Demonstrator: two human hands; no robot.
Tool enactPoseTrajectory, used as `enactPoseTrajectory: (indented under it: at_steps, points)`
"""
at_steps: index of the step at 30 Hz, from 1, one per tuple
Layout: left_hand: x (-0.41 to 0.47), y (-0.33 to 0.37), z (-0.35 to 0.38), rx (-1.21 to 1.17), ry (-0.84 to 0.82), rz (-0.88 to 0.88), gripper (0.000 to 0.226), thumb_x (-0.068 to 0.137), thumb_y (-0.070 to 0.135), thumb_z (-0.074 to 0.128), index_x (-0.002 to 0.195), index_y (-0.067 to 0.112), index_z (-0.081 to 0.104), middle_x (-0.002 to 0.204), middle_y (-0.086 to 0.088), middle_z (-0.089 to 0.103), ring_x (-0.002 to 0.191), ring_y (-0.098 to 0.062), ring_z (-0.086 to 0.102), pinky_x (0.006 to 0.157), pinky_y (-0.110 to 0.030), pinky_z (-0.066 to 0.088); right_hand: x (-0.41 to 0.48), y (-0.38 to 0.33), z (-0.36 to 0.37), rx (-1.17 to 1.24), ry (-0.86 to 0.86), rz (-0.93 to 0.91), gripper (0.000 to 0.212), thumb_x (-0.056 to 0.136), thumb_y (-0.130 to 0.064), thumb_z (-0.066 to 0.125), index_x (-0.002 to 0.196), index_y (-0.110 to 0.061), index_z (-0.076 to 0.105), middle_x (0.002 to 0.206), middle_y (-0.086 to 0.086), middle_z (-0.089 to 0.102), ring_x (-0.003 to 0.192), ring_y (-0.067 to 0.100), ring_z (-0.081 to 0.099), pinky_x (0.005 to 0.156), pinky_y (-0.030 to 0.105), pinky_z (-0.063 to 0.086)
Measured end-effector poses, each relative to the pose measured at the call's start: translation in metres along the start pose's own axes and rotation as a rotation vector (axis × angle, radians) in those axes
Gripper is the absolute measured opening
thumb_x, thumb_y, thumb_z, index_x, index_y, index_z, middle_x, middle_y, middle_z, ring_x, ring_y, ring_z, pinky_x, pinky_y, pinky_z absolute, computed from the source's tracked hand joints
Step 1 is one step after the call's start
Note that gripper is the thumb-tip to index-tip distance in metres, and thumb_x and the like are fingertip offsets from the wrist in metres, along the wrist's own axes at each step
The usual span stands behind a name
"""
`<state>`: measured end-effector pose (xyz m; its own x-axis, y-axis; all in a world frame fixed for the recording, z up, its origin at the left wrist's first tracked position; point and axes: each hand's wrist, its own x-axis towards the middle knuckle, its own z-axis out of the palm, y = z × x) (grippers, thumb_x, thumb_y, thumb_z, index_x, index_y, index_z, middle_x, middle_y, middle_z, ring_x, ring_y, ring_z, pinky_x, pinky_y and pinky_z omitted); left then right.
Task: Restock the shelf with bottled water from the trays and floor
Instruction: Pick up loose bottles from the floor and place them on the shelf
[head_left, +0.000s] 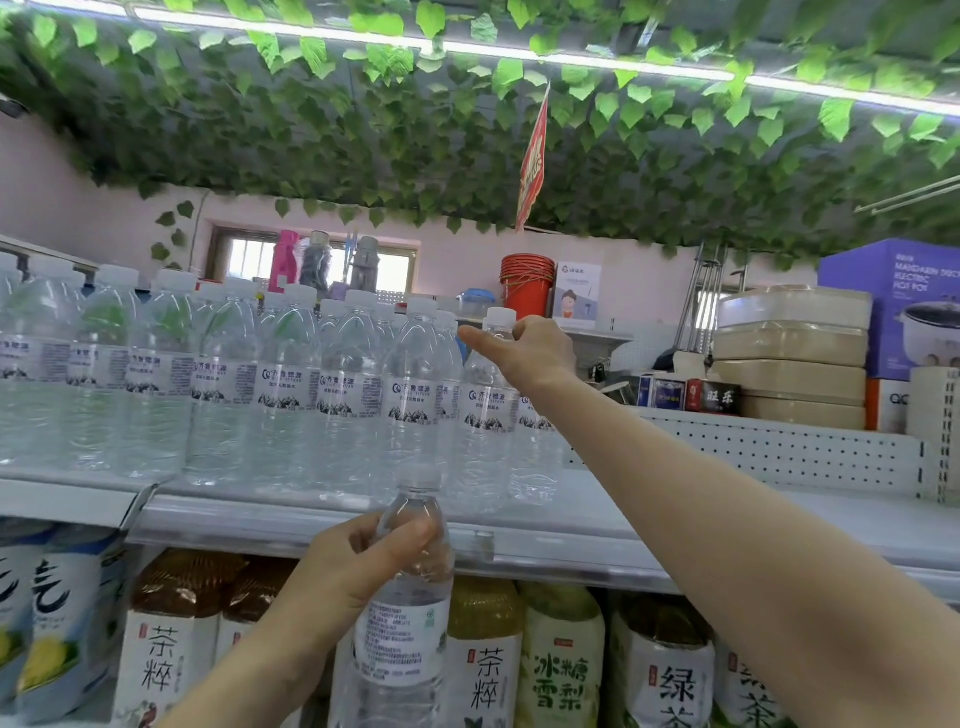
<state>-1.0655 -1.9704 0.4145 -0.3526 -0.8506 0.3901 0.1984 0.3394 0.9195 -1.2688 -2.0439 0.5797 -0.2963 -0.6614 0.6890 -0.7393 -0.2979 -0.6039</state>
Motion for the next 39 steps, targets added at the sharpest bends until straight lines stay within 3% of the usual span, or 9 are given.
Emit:
enactPoseTrajectory:
  at_steps: [9,14,17,19,21,26,31,36,39]
  points:
    - [0.002,-0.001,0.012,0.025,-0.007,-0.007,0.073,0.049,0.066,0.076,0.096,0.010,0.077,0.097,-0.008,0.077,0.091,-0.020,0.074,0.088,-0.037,0.047,-0.003,0.003,-0.001,-0.038,-0.039,-0.100,0.062,0.079,-0.073,0.067,0.078,-0.013,0.052,0.073,0.006,0.050,0.066,0.018,0.047,0.069,0.036,0.044]
    - [0.005,0.010,0.023,0.074,-0.011,0.013,0.066,0.061,0.067,0.077,0.099,0.013,0.074,0.089,-0.001,0.078,0.078,-0.015,0.075,0.068,-0.028,0.050,-0.023,0.016,-0.022,0.160,-0.061,-0.100,0.062,0.084,-0.059,0.072,0.123,-0.013,0.059,0.111,-0.002,0.063,0.103,0.013,0.061,0.083,0.024,0.049]
    - [0.013,0.021,0.034,0.076,-0.037,0.032,0.070,0.056,0.067,0.077,0.100,0.013,0.073,0.092,-0.003,0.078,0.082,-0.018,0.075,0.079,-0.036,0.051,-0.055,0.026,-0.042,0.272,-0.042,-0.078,0.047,0.086,-0.056,0.071,0.114,-0.020,0.062,0.109,-0.002,0.067,0.103,0.015,0.065,0.092,0.037,0.058]
    - [0.021,0.029,0.044,0.087,-0.031,0.061,0.066,0.058,0.069,0.078,0.097,0.015,0.074,0.091,-0.002,0.078,0.083,-0.015,0.075,0.082,-0.036,0.050,-0.091,0.039,-0.050,0.413,-0.105,0.014,0.033,0.088,-0.049,0.070,0.106,-0.022,0.064,0.109,0.001,0.069,0.104,0.018,0.067,0.092,0.040,0.060]
    - [0.030,0.037,0.055,0.119,-0.028,0.096,0.056,0.069,0.068,0.073,0.093,0.018,0.076,0.090,0.001,0.078,0.083,-0.009,0.073,0.085,-0.035,0.048,-0.129,0.054,-0.052,0.572,-0.228,0.141,0.043,0.087,-0.052,0.068,0.111,-0.016,0.068,0.114,0.006,0.071,0.109,0.020,0.069,0.089,0.039,0.062]
    - [0.048,0.055,0.087,0.110,-0.085,0.133,0.052,0.074,0.072,0.064,0.089,0.024,0.079,0.094,0.000,0.078,0.093,-0.020,0.071,0.107,-0.051,0.043,-0.174,0.084,-0.058,0.720,-0.471,0.371,0.061,0.090,-0.063,0.048,0.123,-0.016,0.069,0.117,0.010,0.075,0.111,0.029,0.070,0.100,0.050,0.055]
    - [0.059,0.065,0.115,0.010,-0.129,0.132,0.063,0.075,0.066,0.058,0.109,0.014,0.072,0.103,-0.006,0.077,0.100,-0.024,0.072,0.103,-0.052,0.048,-0.186,0.106,-0.086,0.909,-0.622,0.326,0.052,0.103,-0.050,0.044,0.139,-0.017,0.062,0.140,0.015,0.062,0.130,0.034,0.059,0.108,0.047,0.048]
    - [0.067,0.072,0.129,-0.059,-0.158,0.157,0.060,0.082,0.064,0.059,0.118,0.017,0.069,0.114,-0.006,0.074,0.111,-0.027,0.068,0.103,-0.058,0.048,-0.185,0.114,-0.094,0.902,-0.498,0.304,0.085,0.074,-0.052,0.084,0.132,0.002,0.058,0.129,0.026,0.065,0.116,0.040,0.065,0.101,0.056,0.052]
    - [0.072,0.076,0.138,0.012,-0.181,0.232,0.072,0.064,0.066,0.076,0.115,0.016,0.068,0.108,-0.005,0.075,0.111,-0.021,0.067,0.104,-0.056,0.046,-0.185,0.109,-0.089,0.649,-0.341,0.290,0.105,0.040,-0.064,0.096,0.124,-0.014,0.059,0.115,0.008,0.074,0.105,0.028,0.073,0.096,0.050,0.057]
